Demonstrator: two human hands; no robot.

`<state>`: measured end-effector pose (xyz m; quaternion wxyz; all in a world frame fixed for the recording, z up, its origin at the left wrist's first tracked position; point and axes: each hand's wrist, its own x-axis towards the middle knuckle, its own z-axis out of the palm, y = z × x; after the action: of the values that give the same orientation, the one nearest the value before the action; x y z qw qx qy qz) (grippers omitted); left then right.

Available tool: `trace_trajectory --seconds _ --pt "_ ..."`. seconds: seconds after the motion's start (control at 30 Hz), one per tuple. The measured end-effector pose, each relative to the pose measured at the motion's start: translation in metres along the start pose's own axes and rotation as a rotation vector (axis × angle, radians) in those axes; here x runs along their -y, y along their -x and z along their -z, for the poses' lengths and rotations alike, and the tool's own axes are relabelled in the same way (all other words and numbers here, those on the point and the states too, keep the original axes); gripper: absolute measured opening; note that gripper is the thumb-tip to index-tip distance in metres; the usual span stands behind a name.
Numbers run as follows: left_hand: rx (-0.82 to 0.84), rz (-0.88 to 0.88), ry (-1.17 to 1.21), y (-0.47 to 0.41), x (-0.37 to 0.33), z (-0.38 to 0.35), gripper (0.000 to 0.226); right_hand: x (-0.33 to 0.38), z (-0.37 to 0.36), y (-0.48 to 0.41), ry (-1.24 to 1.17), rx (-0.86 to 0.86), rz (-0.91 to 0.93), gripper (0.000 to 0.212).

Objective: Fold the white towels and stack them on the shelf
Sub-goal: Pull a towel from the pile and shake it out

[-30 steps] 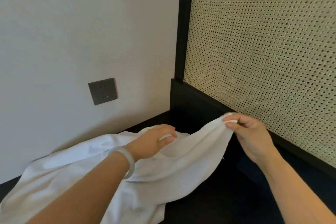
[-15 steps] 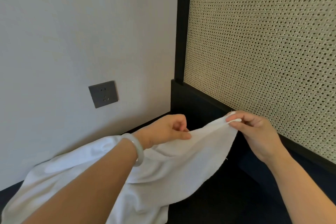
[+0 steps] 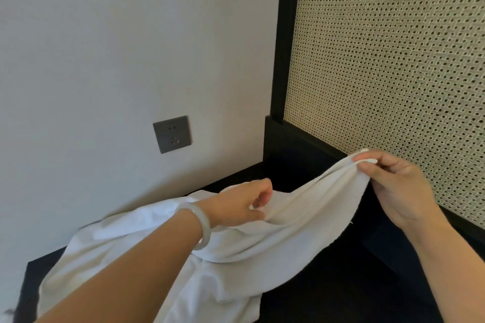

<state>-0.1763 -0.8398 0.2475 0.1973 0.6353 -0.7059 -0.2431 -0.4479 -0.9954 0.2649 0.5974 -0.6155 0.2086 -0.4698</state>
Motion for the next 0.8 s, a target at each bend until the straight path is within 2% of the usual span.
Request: trace_trajectory --seconds 0.17,0.23,0.33,0.47,0.57,0.63,0.67,0.73,0.8 --pt "-0.078 0.010 -0.154 0.008 0.016 -0.008 0.015 0.004 -0.002 -0.006 0.001 0.014 0.035 0.015" --pt "-0.095 -0.017 -0.322 0.013 0.026 -0.008 0.019 0.005 0.000 -0.009 -0.004 -0.006 0.054 0.017" --pt "-0.033 -0.003 -0.562 0.024 0.045 -0.003 0.024 0.005 0.007 -0.013 -0.012 -0.081 0.062 0.025" --pt "0.046 0.188 -0.325 0.044 0.069 0.005 0.029 0.004 0.018 -0.021 0.002 -0.161 0.034 0.025" --pt "0.069 0.381 -0.005 0.066 0.078 0.008 0.038 -0.002 0.026 -0.026 0.017 -0.204 0.004 0.022" --pt "0.143 0.442 0.219 0.076 0.080 0.008 0.042 -0.008 0.030 -0.029 0.019 -0.224 -0.017 0.018" --pt "0.175 0.447 0.292 0.078 0.079 0.007 0.037 -0.011 0.030 -0.031 0.020 -0.230 -0.024 0.017" --pt "0.191 0.457 0.228 0.080 0.073 0.005 0.016 -0.014 0.028 -0.033 0.027 -0.237 -0.023 0.017" --pt "0.142 0.446 0.076 0.079 0.070 0.004 0.030 -0.014 0.022 -0.037 0.042 -0.246 -0.026 0.018"
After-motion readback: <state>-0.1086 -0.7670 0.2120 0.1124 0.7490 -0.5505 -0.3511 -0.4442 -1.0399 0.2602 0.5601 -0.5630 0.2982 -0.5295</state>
